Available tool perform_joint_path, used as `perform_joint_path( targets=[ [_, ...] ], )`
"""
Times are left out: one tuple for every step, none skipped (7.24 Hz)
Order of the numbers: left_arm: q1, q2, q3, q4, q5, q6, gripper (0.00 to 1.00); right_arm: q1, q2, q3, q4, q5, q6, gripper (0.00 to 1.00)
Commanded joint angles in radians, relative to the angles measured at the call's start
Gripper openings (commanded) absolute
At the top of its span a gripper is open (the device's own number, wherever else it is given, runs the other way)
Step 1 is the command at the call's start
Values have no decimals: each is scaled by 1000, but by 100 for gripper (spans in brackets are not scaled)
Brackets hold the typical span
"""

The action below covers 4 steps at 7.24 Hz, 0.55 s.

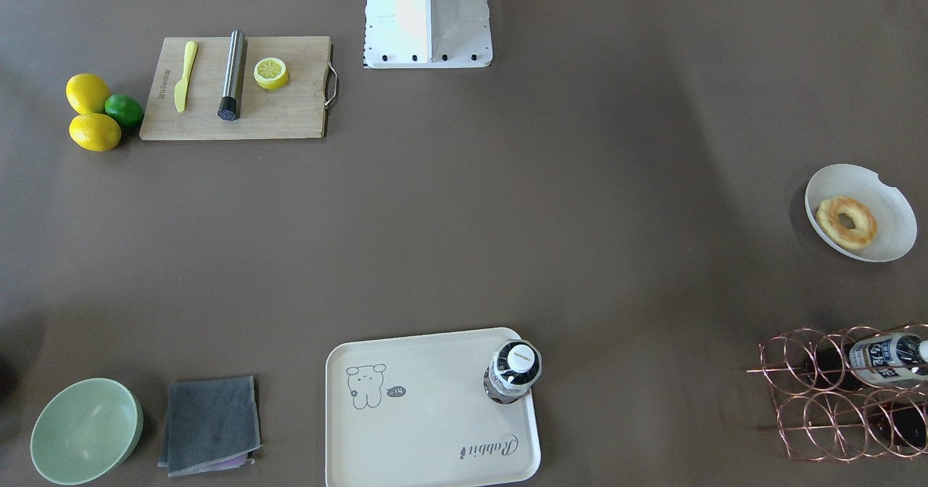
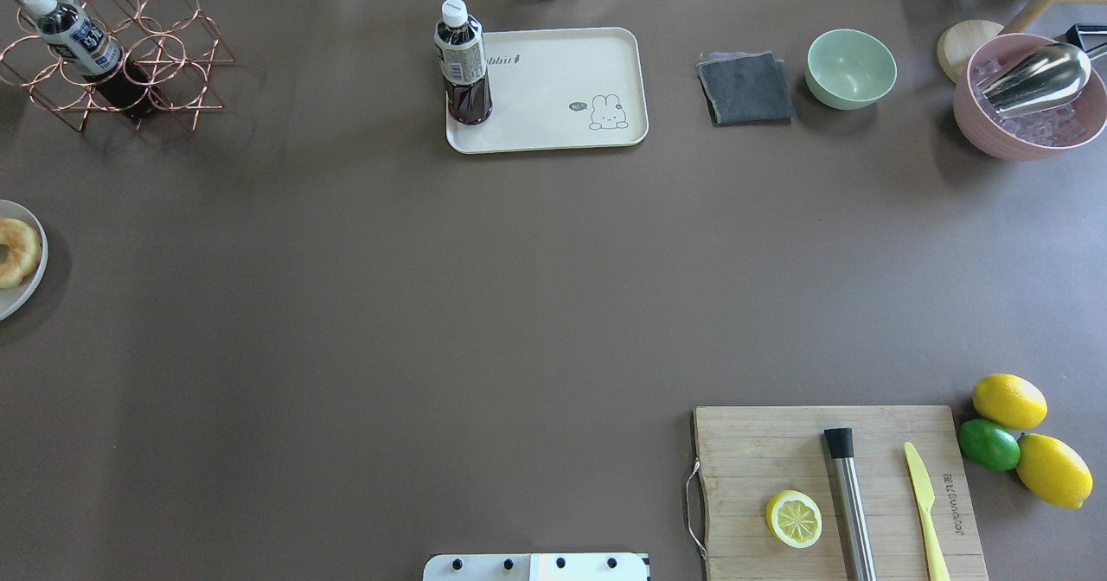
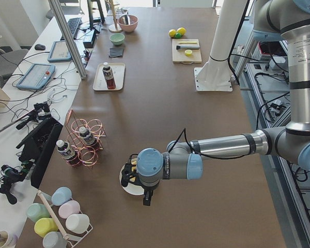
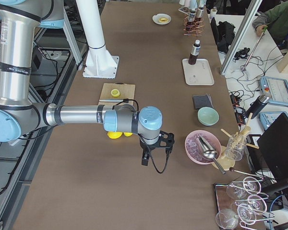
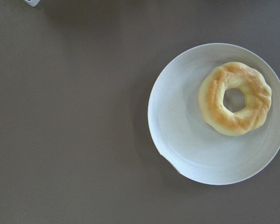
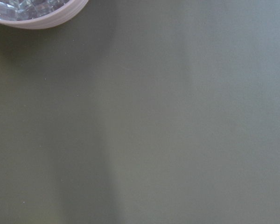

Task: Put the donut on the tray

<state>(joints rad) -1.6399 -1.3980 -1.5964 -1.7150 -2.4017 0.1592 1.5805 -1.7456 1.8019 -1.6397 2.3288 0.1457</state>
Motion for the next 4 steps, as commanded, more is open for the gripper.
perform_joint_path(
  targets=[
    [-6, 2, -16, 1, 3, 0, 98, 4, -2, 4, 1, 0, 0, 100],
    [-8, 22, -37, 2, 3, 0, 98, 6, -2, 5, 1, 0, 0, 100],
    [-8, 22, -39, 2, 1, 2, 98, 7, -2, 5, 1, 0, 0, 100],
    [-8, 24, -37, 2, 3, 0, 98, 7, -2, 7, 1, 0, 0, 100]
  ],
)
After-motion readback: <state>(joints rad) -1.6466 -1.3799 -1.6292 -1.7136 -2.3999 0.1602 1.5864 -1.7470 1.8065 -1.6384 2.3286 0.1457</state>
